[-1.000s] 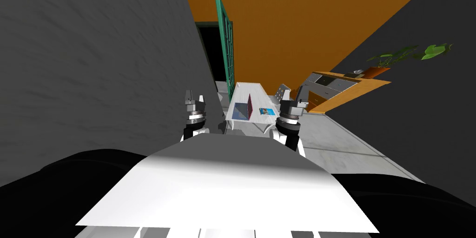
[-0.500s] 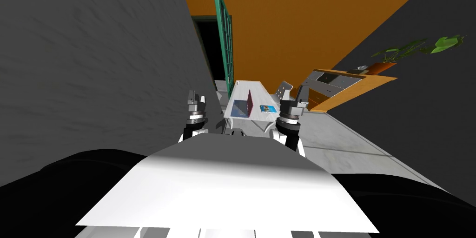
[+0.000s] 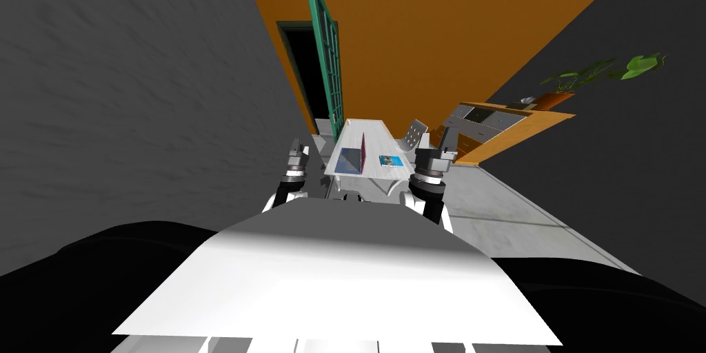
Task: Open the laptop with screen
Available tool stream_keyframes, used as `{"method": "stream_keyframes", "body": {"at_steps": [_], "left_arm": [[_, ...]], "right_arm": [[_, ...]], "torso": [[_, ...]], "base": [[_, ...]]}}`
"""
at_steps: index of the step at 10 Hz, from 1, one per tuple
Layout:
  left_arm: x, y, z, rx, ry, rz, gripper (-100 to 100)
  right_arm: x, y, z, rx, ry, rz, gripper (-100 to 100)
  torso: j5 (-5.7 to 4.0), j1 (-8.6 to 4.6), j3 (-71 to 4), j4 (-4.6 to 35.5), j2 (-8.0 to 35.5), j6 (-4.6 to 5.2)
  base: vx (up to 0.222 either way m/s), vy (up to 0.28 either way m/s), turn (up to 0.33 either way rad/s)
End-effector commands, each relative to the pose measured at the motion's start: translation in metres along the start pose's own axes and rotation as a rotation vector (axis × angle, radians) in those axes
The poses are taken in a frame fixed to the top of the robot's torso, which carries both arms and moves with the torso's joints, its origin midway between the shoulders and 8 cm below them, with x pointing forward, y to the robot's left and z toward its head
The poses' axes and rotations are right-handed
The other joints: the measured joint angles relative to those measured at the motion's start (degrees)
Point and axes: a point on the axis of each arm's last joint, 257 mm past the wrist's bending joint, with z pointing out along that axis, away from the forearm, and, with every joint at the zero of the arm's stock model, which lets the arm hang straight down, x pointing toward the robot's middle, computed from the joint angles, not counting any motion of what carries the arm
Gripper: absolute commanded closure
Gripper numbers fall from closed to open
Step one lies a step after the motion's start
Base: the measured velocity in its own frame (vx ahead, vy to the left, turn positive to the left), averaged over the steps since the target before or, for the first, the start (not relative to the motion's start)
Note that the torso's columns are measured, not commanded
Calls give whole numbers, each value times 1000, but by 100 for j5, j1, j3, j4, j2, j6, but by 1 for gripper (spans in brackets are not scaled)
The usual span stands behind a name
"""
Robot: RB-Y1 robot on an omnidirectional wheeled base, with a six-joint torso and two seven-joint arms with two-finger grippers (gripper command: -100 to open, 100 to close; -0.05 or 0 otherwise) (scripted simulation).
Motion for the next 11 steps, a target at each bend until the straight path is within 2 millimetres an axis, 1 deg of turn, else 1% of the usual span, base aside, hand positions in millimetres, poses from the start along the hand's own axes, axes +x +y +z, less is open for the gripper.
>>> {"method": "stream_keyframes", "body": {"at_steps": [1,6,10,11], "left_arm": [[6,33,-5,-87,24,46,-100],[13,92,-17,-238,38,104,-100],[17,143,-35,-370,108,204,-100],[16,150,-38,-388,119,220,-100]], "right_arm": [[0,0,0,0,0,0,0],[0,0,0,0,0,0,0],[0,0,0,0,0,0,0],[0,0,0,0,0,0,0]], "torso": [[4,9,-2,-1,-5,1],[8,24,-1,0,-3,0],[3,5,-6,-3,-9,0],[3,10,-1,-1,-2,1]], "base": [[14,-219,-46],[19,-215,-35],[34,-230,-38],[7,-222,-33]]}}
